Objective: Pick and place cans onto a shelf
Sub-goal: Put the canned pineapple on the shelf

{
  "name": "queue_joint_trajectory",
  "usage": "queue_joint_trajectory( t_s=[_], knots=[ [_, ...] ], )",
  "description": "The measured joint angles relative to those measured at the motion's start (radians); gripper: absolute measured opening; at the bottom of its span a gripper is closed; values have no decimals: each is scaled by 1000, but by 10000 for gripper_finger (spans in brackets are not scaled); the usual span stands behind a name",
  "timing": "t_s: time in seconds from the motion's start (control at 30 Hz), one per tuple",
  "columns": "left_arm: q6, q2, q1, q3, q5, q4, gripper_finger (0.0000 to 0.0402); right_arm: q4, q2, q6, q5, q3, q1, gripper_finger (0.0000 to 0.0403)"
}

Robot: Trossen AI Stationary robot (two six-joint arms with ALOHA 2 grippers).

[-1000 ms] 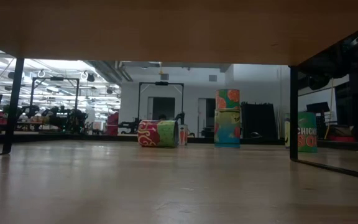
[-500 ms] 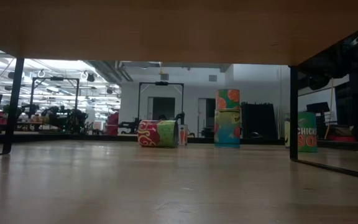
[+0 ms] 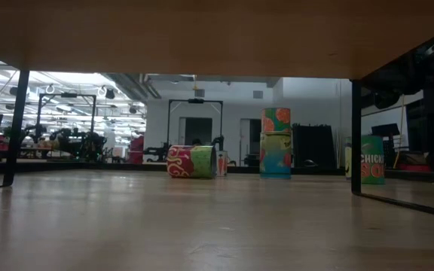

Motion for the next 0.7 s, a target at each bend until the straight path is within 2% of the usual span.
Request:
queue_joint_trajectory(
  t_s=[0.53, 0.7],
  knots=[
    [-10, -68, 4, 0, 9, -6, 136, 1, 0, 0, 0, 0, 0, 61],
    [-103, -113, -3, 0, 52, -75, 136, 1, 0, 0, 0, 0, 0, 61]
  ],
)
